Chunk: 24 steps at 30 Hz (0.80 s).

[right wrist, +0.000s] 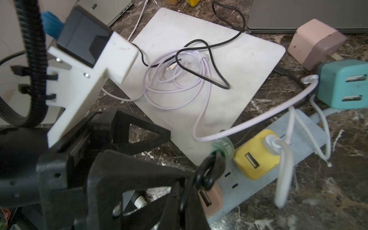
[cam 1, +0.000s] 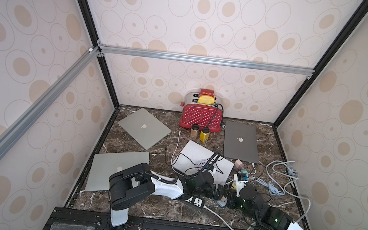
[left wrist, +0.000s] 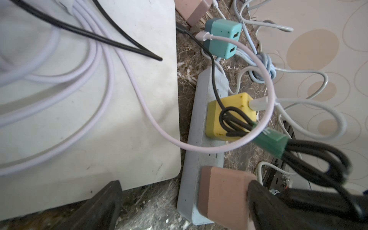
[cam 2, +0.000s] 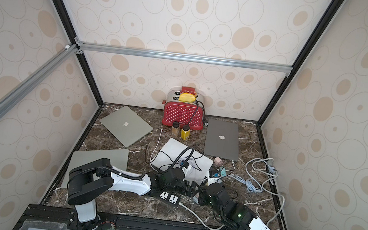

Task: Unplug the laptop charger
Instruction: Remove the charging cable from the plug, then place the charging cable at the center of the board.

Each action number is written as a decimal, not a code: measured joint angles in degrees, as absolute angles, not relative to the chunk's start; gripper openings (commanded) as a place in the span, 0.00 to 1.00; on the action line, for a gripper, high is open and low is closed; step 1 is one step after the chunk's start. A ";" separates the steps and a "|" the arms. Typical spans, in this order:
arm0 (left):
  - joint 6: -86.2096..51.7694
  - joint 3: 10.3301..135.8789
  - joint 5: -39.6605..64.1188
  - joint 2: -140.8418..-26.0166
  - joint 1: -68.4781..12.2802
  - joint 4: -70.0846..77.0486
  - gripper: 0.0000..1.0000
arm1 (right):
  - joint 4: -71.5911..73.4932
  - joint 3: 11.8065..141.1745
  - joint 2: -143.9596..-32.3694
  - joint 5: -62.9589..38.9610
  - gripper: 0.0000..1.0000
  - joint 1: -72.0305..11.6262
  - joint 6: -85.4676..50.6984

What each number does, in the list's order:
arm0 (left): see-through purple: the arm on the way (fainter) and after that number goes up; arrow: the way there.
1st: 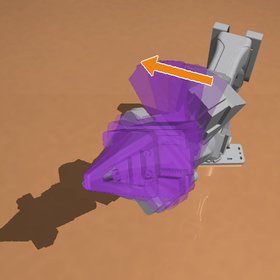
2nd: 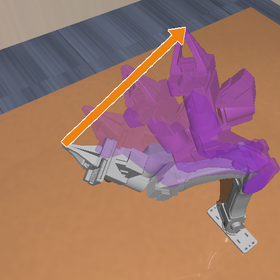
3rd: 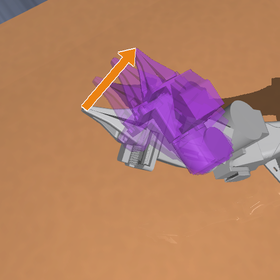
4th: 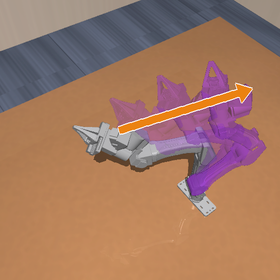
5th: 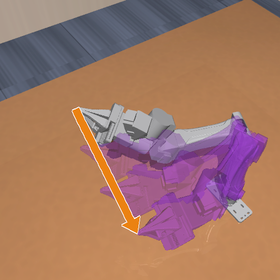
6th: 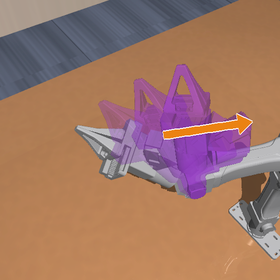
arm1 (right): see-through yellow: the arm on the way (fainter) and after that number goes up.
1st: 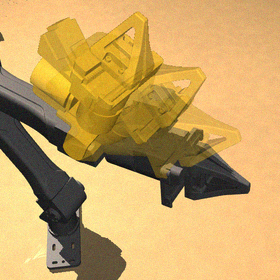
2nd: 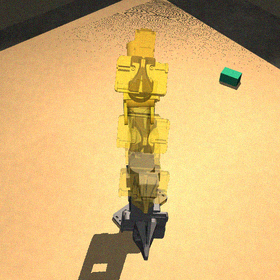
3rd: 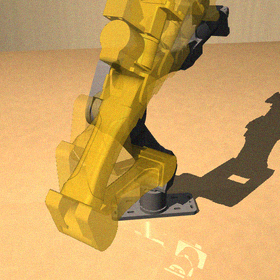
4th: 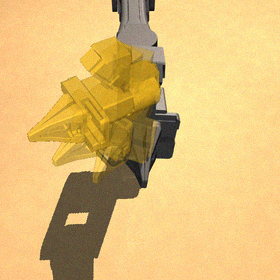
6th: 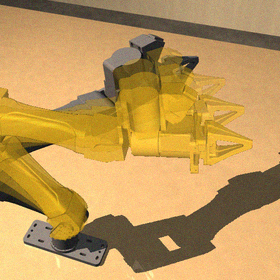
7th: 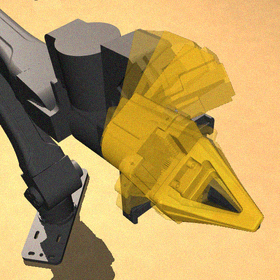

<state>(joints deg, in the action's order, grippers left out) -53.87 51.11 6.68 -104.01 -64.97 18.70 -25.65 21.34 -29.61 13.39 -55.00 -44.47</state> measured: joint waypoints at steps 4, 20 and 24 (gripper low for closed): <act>-54.15 51.13 6.13 -104.01 -64.97 18.59 0.99 | -24.93 21.32 -30.06 13.50 0.00 -55.00 -41.98; -54.11 51.75 7.14 -104.71 -65.63 18.63 0.99 | -18.35 23.20 -28.34 14.31 0.00 -54.94 -33.98; -54.04 51.77 7.42 -104.62 -65.73 18.57 0.99 | -19.66 25.98 -29.47 16.97 0.00 -54.94 -33.56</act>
<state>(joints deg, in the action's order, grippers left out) -54.04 51.77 7.42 -104.62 -65.73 18.57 -19.66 25.98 -29.47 16.97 -54.94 -33.56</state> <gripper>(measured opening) 0.988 0.069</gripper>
